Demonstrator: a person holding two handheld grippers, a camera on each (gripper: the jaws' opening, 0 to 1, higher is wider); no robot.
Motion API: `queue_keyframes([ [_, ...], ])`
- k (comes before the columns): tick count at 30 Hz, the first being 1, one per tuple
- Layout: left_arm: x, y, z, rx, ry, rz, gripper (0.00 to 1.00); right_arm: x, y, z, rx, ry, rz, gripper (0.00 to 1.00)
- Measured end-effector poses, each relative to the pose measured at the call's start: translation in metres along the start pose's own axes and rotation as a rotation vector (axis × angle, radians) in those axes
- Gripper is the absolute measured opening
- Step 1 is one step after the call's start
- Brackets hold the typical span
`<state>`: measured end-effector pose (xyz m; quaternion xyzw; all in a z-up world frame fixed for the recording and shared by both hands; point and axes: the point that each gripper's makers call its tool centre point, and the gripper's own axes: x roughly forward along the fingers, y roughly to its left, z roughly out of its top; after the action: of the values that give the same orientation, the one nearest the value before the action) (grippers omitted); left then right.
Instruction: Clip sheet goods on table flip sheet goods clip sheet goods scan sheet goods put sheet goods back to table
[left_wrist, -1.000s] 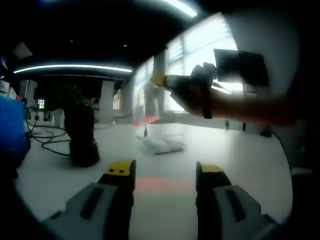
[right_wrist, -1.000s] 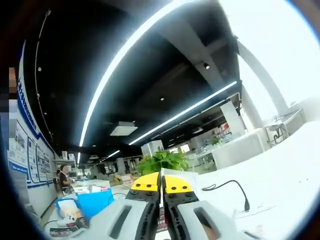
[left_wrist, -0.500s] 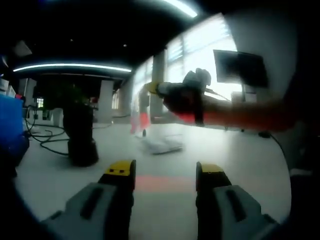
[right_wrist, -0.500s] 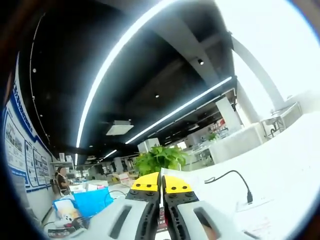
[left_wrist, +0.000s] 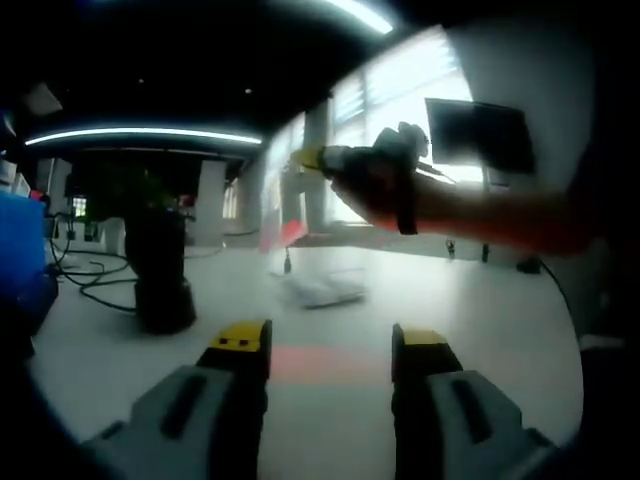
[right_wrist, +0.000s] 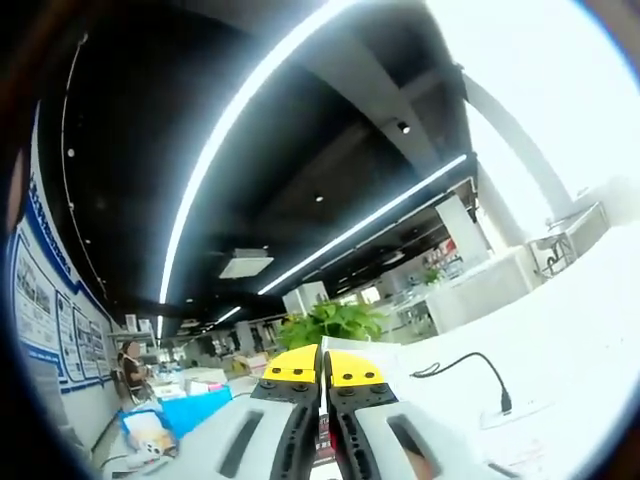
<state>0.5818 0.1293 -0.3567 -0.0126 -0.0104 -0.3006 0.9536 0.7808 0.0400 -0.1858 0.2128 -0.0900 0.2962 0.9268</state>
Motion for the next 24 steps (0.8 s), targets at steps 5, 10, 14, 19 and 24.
queue_keyframes([
  [5,0.0,-0.004,0.001,0.022,-0.003,-0.011,0.41,-0.004,0.0,0.008,0.003,0.015,0.016,0.0],
  [10,0.0,-0.002,0.002,0.022,-0.006,-0.007,0.41,-0.012,0.007,0.013,-0.014,0.045,0.048,0.0],
  [14,0.001,-0.003,0.001,0.023,-0.004,-0.009,0.41,-0.023,0.02,0.018,-0.008,0.064,0.079,0.0],
  [19,0.002,-0.002,0.0,0.03,-0.001,-0.006,0.41,-0.034,0.035,0.023,-0.037,0.087,0.118,0.0],
  [24,0.002,0.0,-0.001,0.036,0.003,0.004,0.41,-0.043,0.037,0.022,-0.097,0.117,0.133,0.0],
])
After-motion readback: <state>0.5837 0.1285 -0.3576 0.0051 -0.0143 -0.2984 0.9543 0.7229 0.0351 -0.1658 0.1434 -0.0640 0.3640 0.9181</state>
